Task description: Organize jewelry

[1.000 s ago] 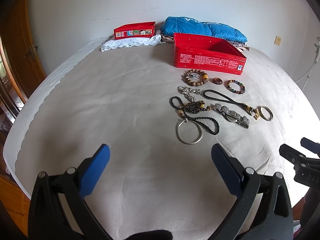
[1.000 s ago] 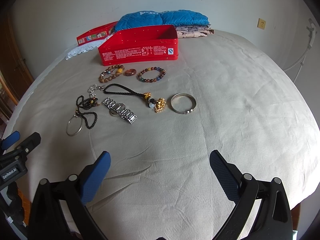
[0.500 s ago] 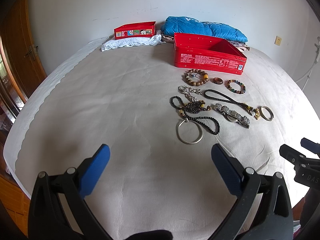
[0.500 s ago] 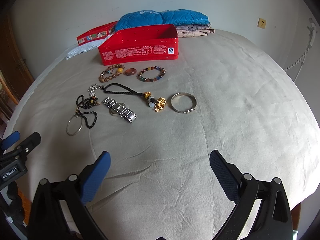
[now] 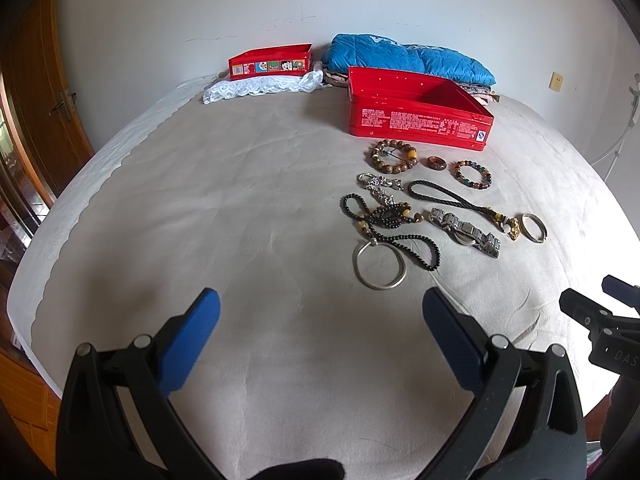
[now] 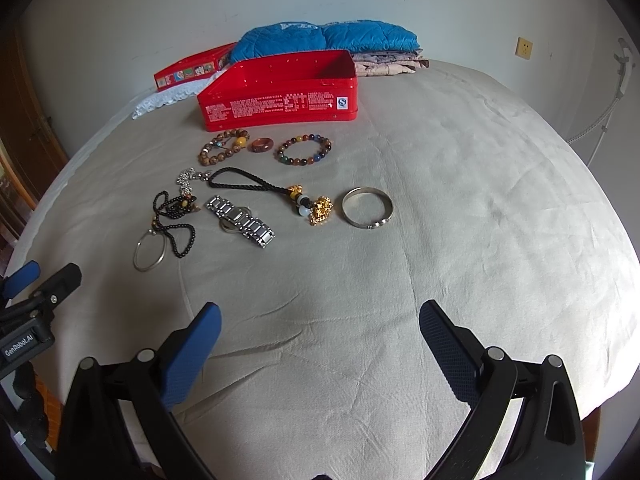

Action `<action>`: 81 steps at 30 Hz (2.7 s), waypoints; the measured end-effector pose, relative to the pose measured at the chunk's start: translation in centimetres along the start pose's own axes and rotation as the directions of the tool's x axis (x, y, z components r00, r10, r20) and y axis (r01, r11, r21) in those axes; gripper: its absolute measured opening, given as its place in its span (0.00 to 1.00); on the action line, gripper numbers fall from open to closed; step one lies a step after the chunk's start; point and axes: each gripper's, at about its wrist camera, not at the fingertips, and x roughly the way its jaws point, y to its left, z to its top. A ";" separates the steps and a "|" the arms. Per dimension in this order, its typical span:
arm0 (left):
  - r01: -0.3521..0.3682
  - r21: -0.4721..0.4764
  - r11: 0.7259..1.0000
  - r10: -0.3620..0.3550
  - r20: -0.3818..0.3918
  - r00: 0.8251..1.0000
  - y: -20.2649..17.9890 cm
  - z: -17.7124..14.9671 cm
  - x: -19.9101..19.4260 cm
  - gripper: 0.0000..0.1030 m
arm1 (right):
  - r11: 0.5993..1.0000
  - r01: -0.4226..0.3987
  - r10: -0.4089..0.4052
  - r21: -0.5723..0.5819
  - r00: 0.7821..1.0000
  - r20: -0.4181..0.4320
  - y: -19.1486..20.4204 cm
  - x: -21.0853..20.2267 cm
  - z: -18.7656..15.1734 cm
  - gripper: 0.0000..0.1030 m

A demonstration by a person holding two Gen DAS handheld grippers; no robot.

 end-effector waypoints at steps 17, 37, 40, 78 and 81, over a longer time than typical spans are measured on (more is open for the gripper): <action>-0.001 0.001 1.000 0.001 0.002 1.000 0.2 0.1 0.0 0.97 | 1.000 0.000 0.000 -0.002 1.000 -0.001 0.1 -0.1 0.1 0.96; 0.198 -0.035 0.980 -0.201 -0.103 0.974 3.0 6.5 3.9 0.95 | 0.979 -0.199 0.202 0.048 0.977 -0.071 -3.8 2.3 7.7 0.96; 0.205 -0.016 0.979 -0.206 -0.098 0.974 1.6 9.1 4.7 0.90 | 0.973 -0.225 0.229 0.047 0.971 -0.076 -3.8 3.2 10.6 0.96; 0.307 -0.064 0.950 -0.307 -0.385 0.870 -3.9 17.0 22.5 0.11 | 0.959 -0.261 0.281 0.113 0.929 -0.239 -4.8 16.7 16.9 0.07; 0.330 -0.075 0.941 -0.333 -0.364 0.870 -3.8 17.2 21.5 0.09 | 0.948 -0.294 0.314 0.120 0.926 -0.208 -5.1 15.3 17.1 0.07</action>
